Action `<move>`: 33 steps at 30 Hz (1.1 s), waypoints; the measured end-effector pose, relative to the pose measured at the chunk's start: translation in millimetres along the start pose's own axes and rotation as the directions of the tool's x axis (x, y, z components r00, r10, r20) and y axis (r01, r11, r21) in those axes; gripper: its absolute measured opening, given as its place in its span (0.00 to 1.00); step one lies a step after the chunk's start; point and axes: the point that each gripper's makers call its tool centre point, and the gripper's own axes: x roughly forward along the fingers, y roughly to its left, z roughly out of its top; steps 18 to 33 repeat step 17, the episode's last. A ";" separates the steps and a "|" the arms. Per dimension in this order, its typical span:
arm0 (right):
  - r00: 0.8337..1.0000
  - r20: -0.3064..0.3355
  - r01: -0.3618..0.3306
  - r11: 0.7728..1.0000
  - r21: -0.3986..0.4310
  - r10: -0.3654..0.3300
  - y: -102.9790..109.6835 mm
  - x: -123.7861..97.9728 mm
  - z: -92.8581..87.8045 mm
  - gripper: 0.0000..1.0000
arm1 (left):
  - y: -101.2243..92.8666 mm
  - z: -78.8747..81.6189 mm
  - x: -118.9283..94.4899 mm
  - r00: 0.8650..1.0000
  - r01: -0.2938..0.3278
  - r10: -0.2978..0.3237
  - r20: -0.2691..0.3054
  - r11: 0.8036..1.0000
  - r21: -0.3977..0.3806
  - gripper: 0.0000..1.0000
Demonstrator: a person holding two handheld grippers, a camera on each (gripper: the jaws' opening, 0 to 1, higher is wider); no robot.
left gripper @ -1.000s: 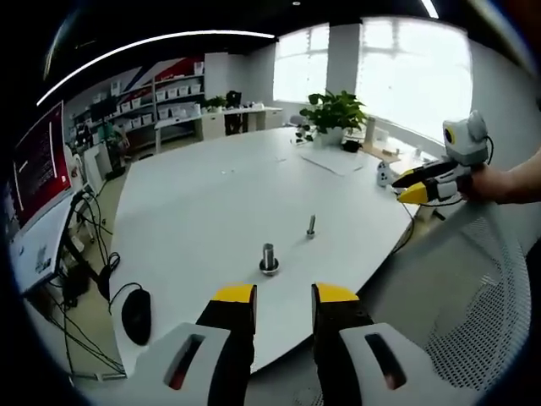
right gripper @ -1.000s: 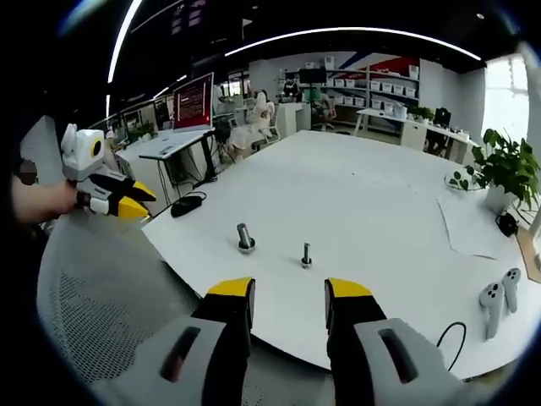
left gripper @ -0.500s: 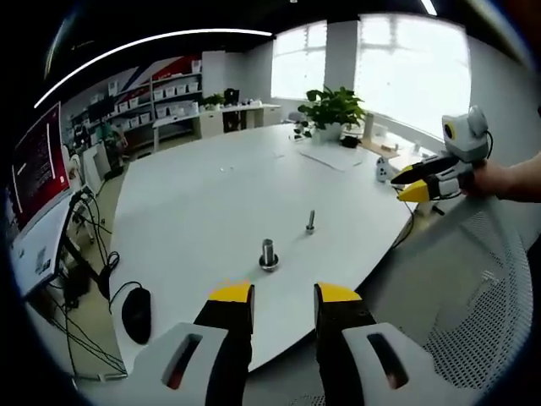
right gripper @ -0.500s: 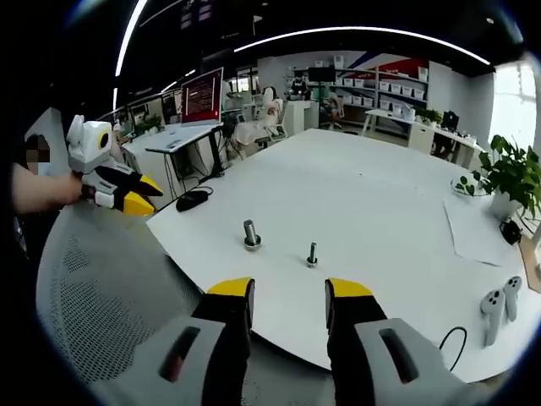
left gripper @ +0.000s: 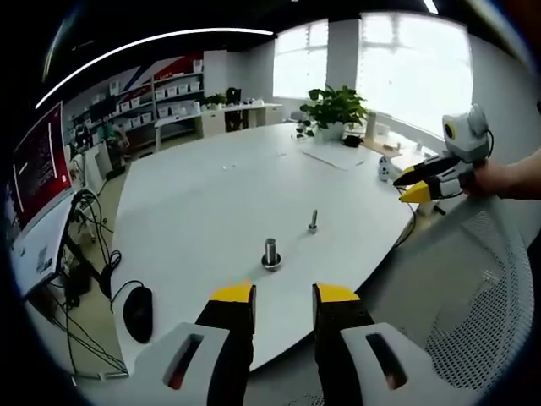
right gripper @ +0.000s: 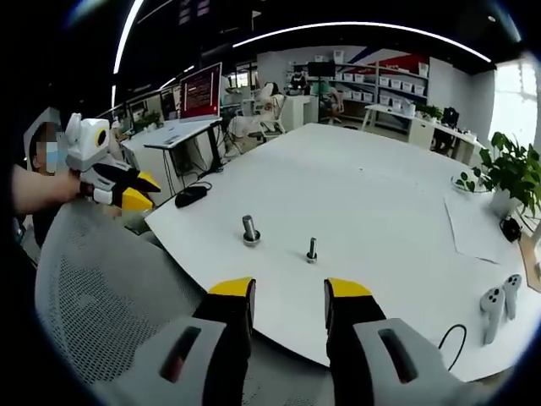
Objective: Place the washer onto the threaded stud by aligning its center hole with the stud, sliding it down to the base, and recovering from edge contact or off-axis alignment until the washer reaches the visible bottom stop.
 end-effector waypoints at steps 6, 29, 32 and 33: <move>1.000 -0.004 -0.007 1.000 -0.002 0.007 1.3 0.2 -0.5 0.35 | -1.6 -2.3 1.4 1.000 0.006 -0.006 -0.015 1.000 0.010 0.24; 0.999 -0.010 -0.035 0.999 -0.014 0.035 7.1 -0.2 -2.5 0.36 | -4.0 -7.3 2.2 0.999 0.007 -0.006 -0.041 1.000 0.024 0.24; 0.999 -0.010 -0.035 0.999 -0.014 0.035 7.1 -0.2 -2.5 0.36 | -4.0 -7.3 2.2 0.999 0.007 -0.006 -0.041 1.000 0.024 0.24; 0.999 -0.010 -0.035 0.999 -0.014 0.035 7.1 -0.2 -2.5 0.36 | -4.0 -7.3 2.2 0.999 0.007 -0.006 -0.041 1.000 0.024 0.24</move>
